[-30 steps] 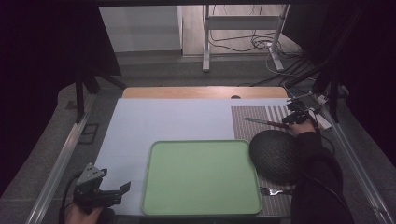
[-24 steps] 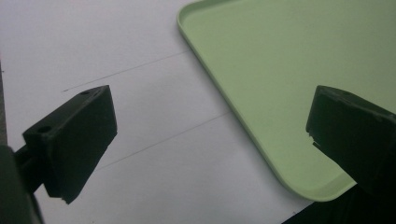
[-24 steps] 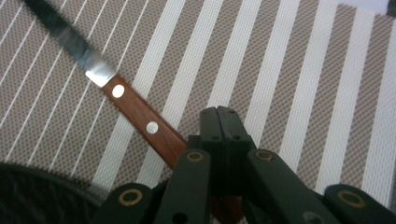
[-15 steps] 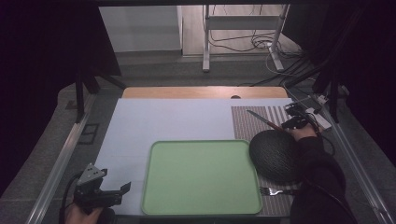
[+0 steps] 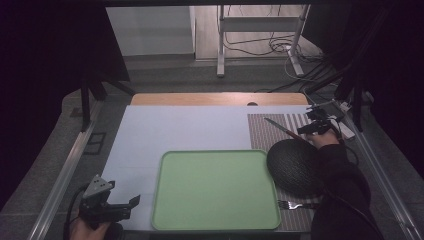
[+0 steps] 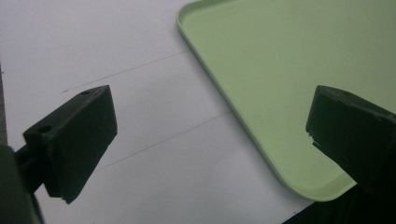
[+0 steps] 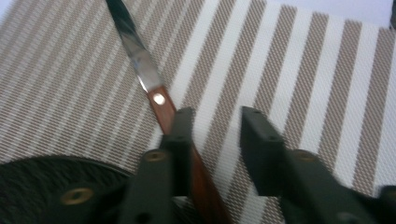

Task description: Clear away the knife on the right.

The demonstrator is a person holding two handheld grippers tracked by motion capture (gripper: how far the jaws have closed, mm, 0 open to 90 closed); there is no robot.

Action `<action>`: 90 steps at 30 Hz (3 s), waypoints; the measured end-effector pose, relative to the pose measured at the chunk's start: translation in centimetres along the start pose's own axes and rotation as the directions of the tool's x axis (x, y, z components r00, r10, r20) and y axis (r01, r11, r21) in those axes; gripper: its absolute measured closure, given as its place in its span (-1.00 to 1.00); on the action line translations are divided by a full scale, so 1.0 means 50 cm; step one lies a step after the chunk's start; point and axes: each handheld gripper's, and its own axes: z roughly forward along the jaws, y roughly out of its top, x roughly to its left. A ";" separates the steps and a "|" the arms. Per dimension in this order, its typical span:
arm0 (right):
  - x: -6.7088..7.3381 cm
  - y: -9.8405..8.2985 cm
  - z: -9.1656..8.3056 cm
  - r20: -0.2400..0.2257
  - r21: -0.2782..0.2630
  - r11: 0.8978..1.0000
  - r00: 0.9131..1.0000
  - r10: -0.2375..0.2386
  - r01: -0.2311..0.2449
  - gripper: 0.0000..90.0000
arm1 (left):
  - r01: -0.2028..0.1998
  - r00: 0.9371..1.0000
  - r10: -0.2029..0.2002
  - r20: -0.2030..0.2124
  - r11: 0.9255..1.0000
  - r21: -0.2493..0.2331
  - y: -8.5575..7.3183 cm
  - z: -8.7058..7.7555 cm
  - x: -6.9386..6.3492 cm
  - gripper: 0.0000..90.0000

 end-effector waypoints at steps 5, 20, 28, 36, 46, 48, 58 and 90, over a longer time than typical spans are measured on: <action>0.019 0.015 0.000 -0.032 -0.014 1.000 0.999 -0.016 0.015 -0.33 | -0.002 1.000 0.002 -0.001 1.000 0.002 0.000 0.001 -0.001 -0.94; 0.066 0.043 0.027 -0.004 0.022 0.999 0.999 -0.050 0.050 -1.00 | 0.000 1.000 0.000 0.005 1.000 0.000 0.000 0.000 0.000 -0.94; 0.059 0.036 0.075 0.006 0.100 0.993 0.998 -0.062 0.061 -1.00 | 0.001 1.000 -0.001 0.007 1.000 0.002 0.000 0.001 0.001 -0.94; 0.055 0.032 0.093 0.017 0.114 0.990 0.996 -0.086 0.083 -0.99 | 0.001 1.000 -0.001 0.007 1.000 0.003 0.000 0.001 0.001 -0.94; 0.034 0.032 0.066 -0.029 0.070 0.988 0.990 -0.139 0.141 0.15 | -0.001 1.000 0.001 0.008 1.000 0.005 0.000 0.001 0.000 -0.94; 0.032 0.032 0.064 -0.043 0.064 0.987 0.989 -0.144 0.146 0.38 | -0.001 1.000 0.001 0.008 1.000 0.006 0.001 0.001 0.000 -0.94; 0.027 0.031 0.062 -0.073 0.061 0.981 0.981 -0.177 0.182 0.72 | -0.001 1.000 0.001 0.008 1.000 0.005 0.000 0.001 0.000 -0.94; 0.000 0.017 -0.027 -0.069 -0.025 0.993 0.990 -0.119 0.118 0.72 | -0.001 1.000 0.001 0.006 1.000 0.005 0.001 0.001 0.000 -0.94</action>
